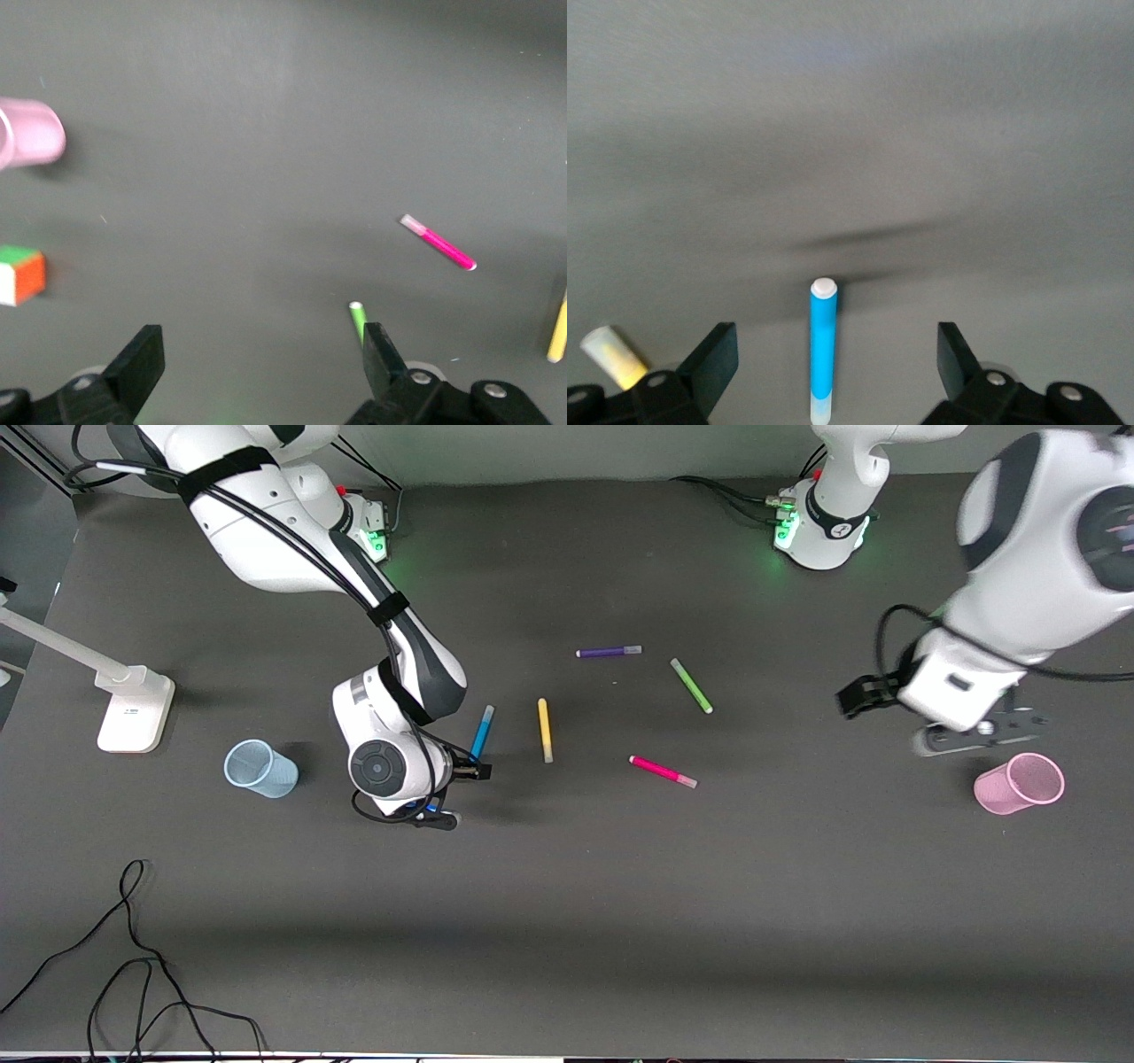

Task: Place pink and blue markers in matching cups
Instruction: 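Grasp the blue marker with the right gripper while the left gripper reaches the pink marker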

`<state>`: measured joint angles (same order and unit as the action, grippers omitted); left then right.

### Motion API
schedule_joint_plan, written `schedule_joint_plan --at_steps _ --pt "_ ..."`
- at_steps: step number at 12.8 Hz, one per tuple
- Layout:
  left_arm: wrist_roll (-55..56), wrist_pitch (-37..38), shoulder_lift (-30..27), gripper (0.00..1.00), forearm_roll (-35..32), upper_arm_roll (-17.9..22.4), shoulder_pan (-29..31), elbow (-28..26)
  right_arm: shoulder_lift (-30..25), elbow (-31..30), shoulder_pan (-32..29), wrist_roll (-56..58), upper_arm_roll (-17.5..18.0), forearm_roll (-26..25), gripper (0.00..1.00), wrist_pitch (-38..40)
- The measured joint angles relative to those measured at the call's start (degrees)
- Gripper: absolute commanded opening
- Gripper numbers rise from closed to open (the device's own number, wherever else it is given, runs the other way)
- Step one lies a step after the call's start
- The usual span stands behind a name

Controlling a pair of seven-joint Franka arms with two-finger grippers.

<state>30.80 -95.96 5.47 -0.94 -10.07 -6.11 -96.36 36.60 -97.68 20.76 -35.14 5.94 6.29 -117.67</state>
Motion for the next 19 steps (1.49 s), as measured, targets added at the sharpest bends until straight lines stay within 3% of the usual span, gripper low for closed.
schedule_joint_plan --at_steps 4,11,16,19 --pt "22.4 -3.0 5.9 1.0 1.4 -0.1 -5.8 0.0 0.5 -4.1 0.9 -1.5 0.1 3.5 0.77 -5.0" --pt "47.7 -11.7 15.9 1.0 3.1 -0.1 -10.9 0.0 1.5 -4.5 1.5 -2.8 0.0 4.7 0.0 -5.1" --pt "65.6 -19.3 22.3 1.0 2.3 0.1 -13.1 0.1 1.0 -4.1 1.3 -3.0 -0.4 4.8 0.0 -4.7" --pt "75.5 -22.0 26.0 0.99 -2.6 0.0 -15.4 0.0 -4.1 -2.6 0.6 -2.4 -2.2 2.5 0.0 0.0"
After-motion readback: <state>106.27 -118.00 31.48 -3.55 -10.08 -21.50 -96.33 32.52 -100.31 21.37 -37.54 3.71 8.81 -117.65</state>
